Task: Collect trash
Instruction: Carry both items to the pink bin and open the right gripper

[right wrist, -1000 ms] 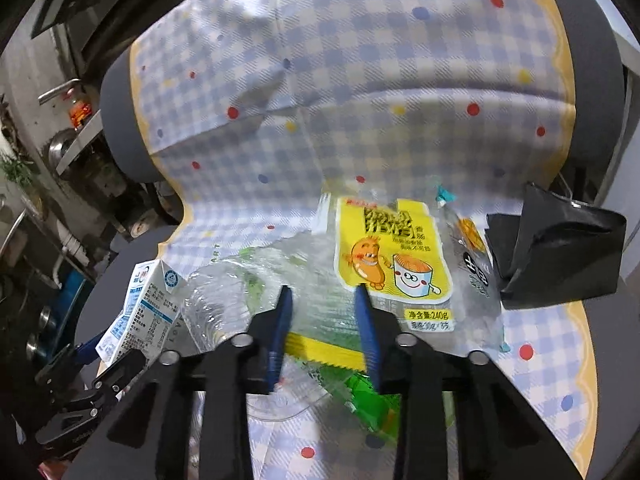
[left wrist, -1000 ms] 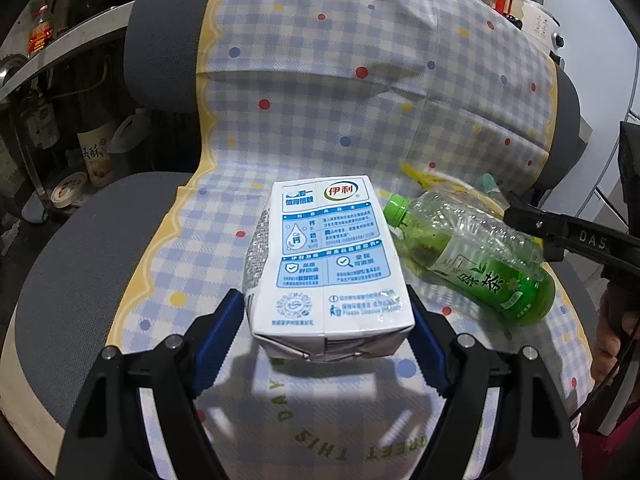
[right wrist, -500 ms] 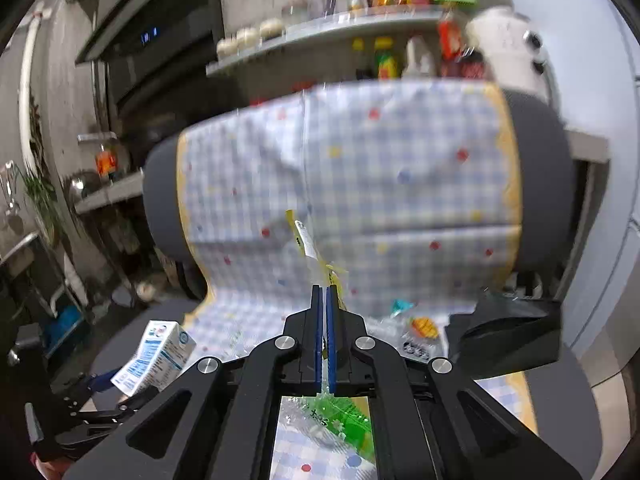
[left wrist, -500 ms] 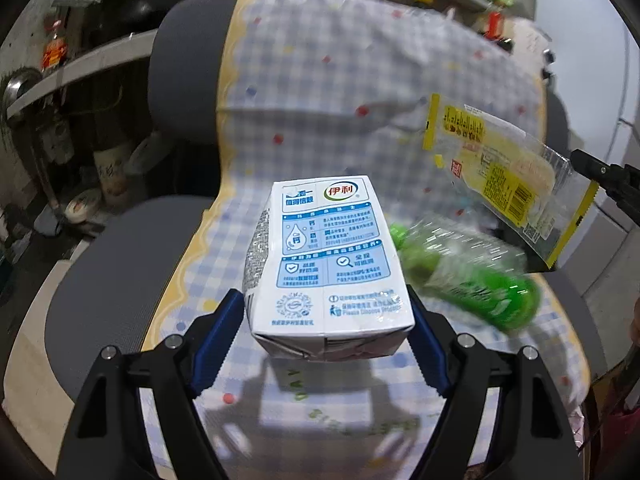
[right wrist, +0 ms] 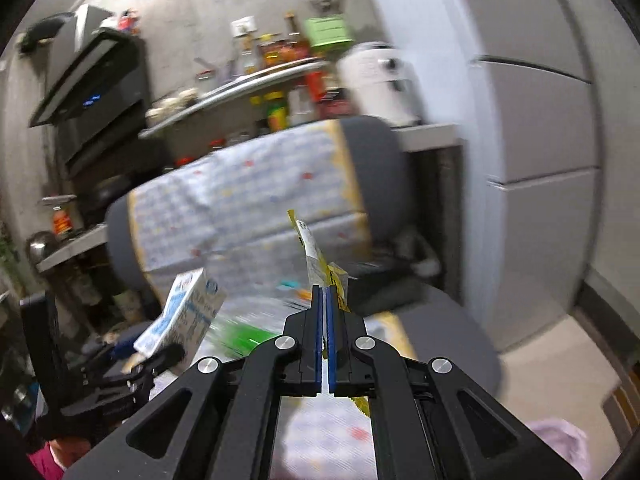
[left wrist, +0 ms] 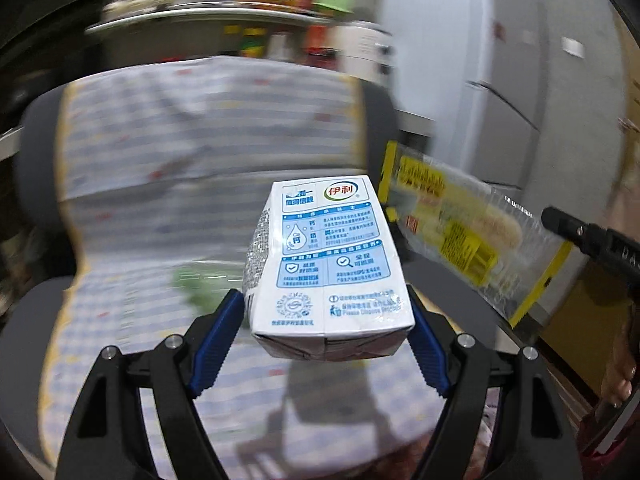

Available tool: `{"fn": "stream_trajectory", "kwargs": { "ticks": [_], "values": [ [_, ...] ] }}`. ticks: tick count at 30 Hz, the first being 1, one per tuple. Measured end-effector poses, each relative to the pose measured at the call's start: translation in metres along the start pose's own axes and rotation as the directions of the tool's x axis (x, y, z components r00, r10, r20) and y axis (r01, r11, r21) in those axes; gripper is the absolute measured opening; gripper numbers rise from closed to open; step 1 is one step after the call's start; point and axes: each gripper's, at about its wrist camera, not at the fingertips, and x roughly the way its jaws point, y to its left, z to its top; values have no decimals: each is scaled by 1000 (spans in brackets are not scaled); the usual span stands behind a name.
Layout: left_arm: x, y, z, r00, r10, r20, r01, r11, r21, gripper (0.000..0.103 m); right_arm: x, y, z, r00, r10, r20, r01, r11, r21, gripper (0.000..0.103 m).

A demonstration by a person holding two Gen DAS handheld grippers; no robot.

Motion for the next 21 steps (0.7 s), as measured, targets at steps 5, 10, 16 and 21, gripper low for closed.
{"fn": "stream_trajectory", "kwargs": {
  "ticks": [5,10,16,21],
  "values": [
    [24,-76,-9,991,-131,-25,133,985,113,76,-53,-54,-26,990,-141,8,140,988,67,2],
    [43,-140,-27,970,-232,-72,242,947,210,76,-91,-93,-52,970,-245,-11,244,958,150,2],
    [58,-187,-56,945,-289,-149,320,912,257,76,-115,-138,-95,949,-302,-92,316,906,281,2],
    [66,-195,-66,943,-279,-184,322,905,277,76,-108,-173,-135,934,-296,-197,351,858,374,2]
  ]
}}
